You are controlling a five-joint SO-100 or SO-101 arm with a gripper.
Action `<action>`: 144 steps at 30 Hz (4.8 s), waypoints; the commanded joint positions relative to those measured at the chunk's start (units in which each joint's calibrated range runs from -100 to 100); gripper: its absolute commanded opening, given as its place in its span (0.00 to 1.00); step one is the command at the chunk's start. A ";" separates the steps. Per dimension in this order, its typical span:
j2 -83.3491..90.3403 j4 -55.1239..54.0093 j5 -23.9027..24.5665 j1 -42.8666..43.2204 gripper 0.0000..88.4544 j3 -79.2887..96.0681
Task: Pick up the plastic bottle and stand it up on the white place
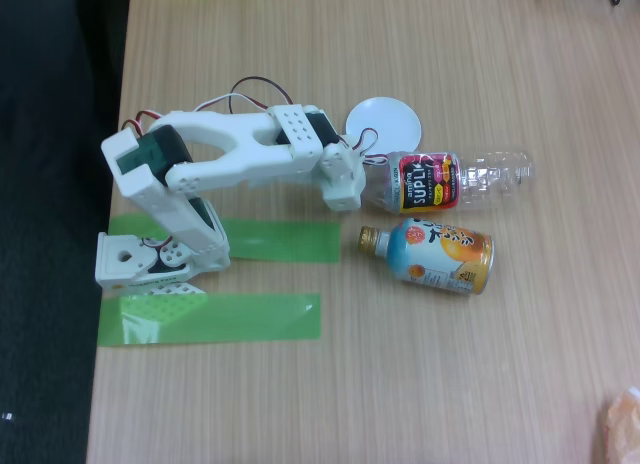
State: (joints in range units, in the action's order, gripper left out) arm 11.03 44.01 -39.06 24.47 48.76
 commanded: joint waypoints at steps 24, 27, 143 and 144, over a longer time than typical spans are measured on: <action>0.27 13.07 0.10 5.09 0.15 -25.35; 0.27 17.19 0.15 4.50 0.15 -30.42; -23.16 -11.31 -27.98 -2.47 0.36 -40.74; -24.17 -11.31 -27.98 -2.39 0.36 -41.92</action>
State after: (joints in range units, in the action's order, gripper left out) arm -11.53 33.31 -67.09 21.55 12.61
